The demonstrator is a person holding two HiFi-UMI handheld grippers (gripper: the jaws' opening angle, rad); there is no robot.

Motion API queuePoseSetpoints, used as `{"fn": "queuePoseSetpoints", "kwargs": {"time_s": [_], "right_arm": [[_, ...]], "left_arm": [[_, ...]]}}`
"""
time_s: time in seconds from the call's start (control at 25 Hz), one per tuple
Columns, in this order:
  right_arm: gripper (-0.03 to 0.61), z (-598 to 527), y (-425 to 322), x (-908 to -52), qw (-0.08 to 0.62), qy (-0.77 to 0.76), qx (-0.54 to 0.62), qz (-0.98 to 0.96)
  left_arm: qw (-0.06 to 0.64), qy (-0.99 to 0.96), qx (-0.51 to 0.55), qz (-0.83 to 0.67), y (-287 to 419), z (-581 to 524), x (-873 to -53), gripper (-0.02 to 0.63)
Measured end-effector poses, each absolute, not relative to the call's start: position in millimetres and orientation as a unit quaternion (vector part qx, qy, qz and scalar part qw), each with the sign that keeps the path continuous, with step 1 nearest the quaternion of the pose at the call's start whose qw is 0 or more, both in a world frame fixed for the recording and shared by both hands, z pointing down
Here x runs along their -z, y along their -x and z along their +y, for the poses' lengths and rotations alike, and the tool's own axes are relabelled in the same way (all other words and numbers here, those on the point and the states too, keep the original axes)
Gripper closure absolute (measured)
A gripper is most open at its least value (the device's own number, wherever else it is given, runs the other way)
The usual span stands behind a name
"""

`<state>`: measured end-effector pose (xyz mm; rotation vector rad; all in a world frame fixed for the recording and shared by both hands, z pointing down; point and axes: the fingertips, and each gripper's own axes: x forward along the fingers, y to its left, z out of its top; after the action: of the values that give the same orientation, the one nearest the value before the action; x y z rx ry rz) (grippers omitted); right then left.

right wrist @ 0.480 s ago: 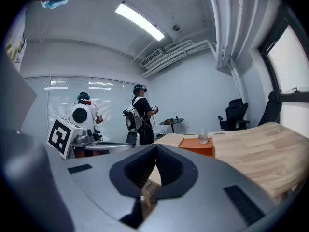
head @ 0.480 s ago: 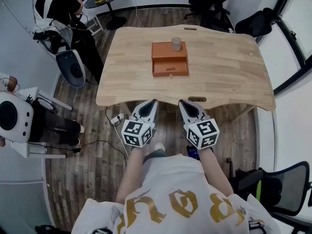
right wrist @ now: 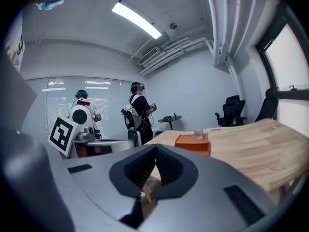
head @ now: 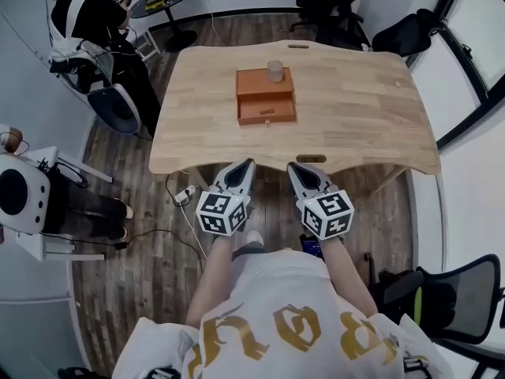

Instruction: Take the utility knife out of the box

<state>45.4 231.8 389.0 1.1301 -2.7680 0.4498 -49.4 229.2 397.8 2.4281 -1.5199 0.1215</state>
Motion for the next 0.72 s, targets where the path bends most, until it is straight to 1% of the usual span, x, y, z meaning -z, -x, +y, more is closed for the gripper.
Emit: {"fn": "queuePoseSetpoints", "kwargs": {"time_s": [0.4,0.72], "right_arm": [[0.566,239.3,-51.1,-422.0,0.076,-0.355,-0.202,-0.910],[0.566,206.6,-56.5,-424.4,0.065,-0.360,-0.201,-0.909]], "left_arm": [[0.165,-0.842,-0.048,-0.512,39.9,245.7,-414.7,0.601],[0.174,-0.843,-0.031,-0.509,37.1,210.1,-421.9,0.601]]}}
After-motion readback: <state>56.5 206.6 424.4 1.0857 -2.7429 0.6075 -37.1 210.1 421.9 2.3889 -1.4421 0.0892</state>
